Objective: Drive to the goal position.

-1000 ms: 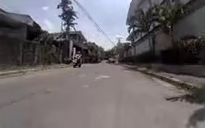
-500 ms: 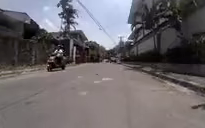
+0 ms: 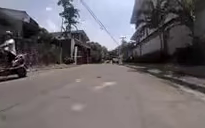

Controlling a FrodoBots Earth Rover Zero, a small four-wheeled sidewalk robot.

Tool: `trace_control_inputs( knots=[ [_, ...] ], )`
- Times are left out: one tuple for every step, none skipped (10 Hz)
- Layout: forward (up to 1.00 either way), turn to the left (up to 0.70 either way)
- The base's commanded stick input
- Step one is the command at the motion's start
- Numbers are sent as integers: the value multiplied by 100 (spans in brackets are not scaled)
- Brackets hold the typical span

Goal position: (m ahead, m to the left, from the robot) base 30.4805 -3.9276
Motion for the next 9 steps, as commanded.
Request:
trace_control_inputs(
  knots=[
    [100,-39],
    [100,-33],
    [100,0],
    [100,0],
    [100,0],
    [100,0],
    [100,0],
    [100,0],
    [100,-2]
  ],
)
